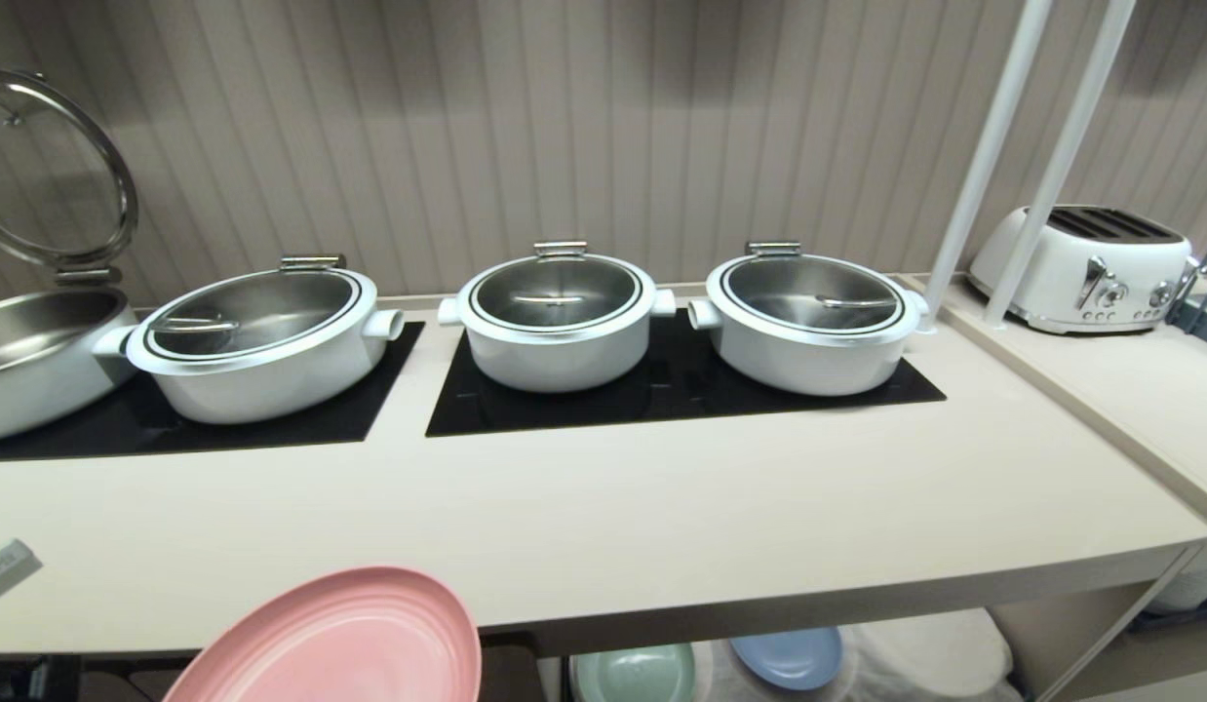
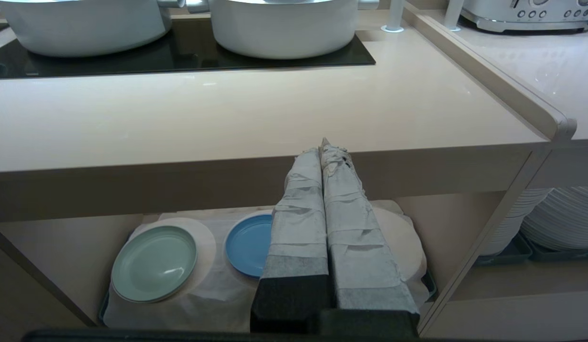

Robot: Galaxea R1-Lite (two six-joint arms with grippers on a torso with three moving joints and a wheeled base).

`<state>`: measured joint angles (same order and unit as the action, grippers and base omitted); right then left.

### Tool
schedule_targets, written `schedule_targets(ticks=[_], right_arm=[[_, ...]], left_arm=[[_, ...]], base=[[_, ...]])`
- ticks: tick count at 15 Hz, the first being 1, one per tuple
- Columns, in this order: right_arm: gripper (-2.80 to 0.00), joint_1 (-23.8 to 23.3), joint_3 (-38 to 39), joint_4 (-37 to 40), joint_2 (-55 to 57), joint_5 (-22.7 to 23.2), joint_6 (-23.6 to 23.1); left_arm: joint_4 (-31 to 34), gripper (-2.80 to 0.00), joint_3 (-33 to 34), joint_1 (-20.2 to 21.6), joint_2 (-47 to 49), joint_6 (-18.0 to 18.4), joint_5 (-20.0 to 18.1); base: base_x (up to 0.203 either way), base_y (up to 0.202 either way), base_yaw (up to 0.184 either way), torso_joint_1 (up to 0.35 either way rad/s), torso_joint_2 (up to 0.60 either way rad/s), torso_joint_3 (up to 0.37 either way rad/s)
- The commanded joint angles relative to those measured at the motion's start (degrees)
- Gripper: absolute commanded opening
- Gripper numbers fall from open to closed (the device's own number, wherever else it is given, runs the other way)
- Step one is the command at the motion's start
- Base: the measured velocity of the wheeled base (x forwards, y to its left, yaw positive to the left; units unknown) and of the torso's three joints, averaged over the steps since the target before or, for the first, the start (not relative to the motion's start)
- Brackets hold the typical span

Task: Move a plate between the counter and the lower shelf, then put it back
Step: Put the plate in the cupboard

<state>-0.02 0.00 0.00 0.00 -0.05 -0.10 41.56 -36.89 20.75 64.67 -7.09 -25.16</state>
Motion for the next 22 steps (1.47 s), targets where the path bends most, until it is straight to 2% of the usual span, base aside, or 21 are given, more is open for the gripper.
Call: schedule_targets(ticks=[1, 4, 19, 22], right_arm=[[-2.80, -0.1, 0.0, 0.0, 0.0, 0.0, 0.0], [-2.80, 0.0, 0.0, 0.0, 0.0, 0.0, 0.0], [-2.80, 0.0, 0.0, 0.0, 0.0, 0.0, 0.0], [-2.80, 0.0, 0.0, 0.0, 0.0, 0.0, 0.0]], left_arm=[[0.3, -2.80, 1.2, -0.1, -2.4, -0.1, -0.2], [0.5, -2.80, 3.8, -0.2, -4.6, -0.2, -0.2], [0.4, -2.80, 3.8, 0.0, -4.5, 0.4, -0.3], [0.4, -2.80, 3.8, -0.1, -4.5, 0.5, -0.3]], base=[[0.000, 0.000, 0.000, 0.000, 0.00, 0.000], [0.000, 0.000, 0.000, 0.000, 0.00, 0.000], [0.000, 0.000, 0.000, 0.000, 0.00, 0.000], [-0.002, -0.132, 0.001, 0.002, 0.00, 0.005]])
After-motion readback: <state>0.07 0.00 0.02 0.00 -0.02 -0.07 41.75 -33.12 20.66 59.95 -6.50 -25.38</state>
